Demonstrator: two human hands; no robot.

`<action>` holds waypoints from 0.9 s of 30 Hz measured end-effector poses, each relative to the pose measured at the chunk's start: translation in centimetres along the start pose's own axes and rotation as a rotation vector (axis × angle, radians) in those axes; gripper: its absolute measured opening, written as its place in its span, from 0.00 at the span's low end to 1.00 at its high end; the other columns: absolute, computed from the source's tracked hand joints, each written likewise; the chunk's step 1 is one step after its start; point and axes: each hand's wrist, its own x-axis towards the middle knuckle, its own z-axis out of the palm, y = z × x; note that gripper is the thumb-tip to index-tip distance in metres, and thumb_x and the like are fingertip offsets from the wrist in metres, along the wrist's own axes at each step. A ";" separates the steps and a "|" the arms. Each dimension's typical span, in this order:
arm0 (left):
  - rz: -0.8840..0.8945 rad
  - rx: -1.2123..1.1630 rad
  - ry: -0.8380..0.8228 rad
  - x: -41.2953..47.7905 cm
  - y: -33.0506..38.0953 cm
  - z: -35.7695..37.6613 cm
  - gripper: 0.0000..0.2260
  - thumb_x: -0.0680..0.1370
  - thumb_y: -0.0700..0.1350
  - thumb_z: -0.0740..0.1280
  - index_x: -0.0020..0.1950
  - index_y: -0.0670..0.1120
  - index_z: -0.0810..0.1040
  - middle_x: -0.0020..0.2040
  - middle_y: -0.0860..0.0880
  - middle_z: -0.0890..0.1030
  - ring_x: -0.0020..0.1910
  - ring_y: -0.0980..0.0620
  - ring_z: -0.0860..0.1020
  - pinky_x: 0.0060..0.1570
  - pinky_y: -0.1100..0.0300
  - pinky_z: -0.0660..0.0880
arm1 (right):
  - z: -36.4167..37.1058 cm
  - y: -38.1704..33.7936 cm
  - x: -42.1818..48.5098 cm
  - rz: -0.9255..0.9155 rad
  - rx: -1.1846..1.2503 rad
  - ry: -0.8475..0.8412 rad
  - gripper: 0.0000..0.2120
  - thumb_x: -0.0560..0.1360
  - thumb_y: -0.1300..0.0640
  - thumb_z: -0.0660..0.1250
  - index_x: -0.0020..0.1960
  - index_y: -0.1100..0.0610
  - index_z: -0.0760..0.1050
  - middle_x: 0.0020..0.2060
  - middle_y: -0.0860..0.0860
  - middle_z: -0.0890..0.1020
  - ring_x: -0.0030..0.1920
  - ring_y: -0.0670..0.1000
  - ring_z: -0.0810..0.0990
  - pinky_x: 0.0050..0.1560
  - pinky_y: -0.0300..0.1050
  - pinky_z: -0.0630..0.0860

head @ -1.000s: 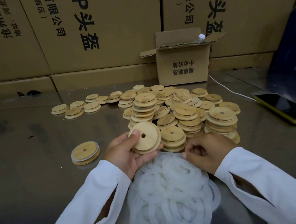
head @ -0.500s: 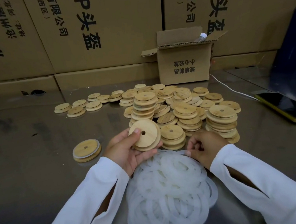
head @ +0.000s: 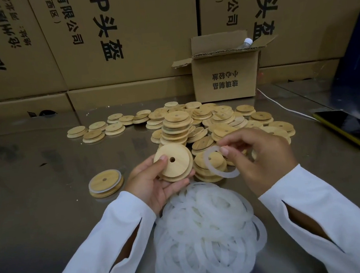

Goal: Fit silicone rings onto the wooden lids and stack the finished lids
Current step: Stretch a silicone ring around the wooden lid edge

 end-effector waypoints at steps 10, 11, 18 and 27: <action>-0.065 0.103 -0.072 -0.8 0.0 0.6 0.26 0.68 0.50 0.65 0.61 0.37 0.74 0.55 0.33 0.79 0.49 0.35 0.80 0.39 0.50 0.81 | 1.3 -2.3 -1.2 0.117 0.463 -0.074 0.12 0.69 0.64 0.70 0.39 0.46 0.79 0.36 0.42 0.82 0.37 0.40 0.78 0.40 0.30 0.73; -0.081 0.129 -0.093 -0.9 -0.1 0.8 0.27 0.68 0.53 0.63 0.62 0.37 0.74 0.56 0.34 0.79 0.51 0.35 0.80 0.41 0.49 0.81 | 1.6 -2.3 -1.3 0.146 0.482 -0.079 0.11 0.69 0.64 0.70 0.39 0.47 0.79 0.35 0.42 0.82 0.37 0.41 0.78 0.41 0.32 0.74; -0.053 0.261 -0.161 -1.5 -0.6 1.4 0.27 0.64 0.59 0.64 0.55 0.43 0.79 0.52 0.39 0.82 0.49 0.43 0.82 0.42 0.54 0.81 | 2.4 -2.4 -1.5 0.149 0.338 0.057 0.11 0.70 0.59 0.70 0.39 0.43 0.78 0.35 0.42 0.81 0.37 0.42 0.77 0.40 0.32 0.73; 0.058 0.366 -0.236 -1.8 -1.2 1.5 0.14 0.68 0.48 0.65 0.51 0.46 0.80 0.44 0.45 0.84 0.44 0.49 0.83 0.38 0.62 0.79 | 2.3 -1.6 -1.5 0.106 0.233 0.071 0.11 0.70 0.61 0.71 0.41 0.45 0.77 0.30 0.44 0.77 0.36 0.44 0.75 0.39 0.33 0.71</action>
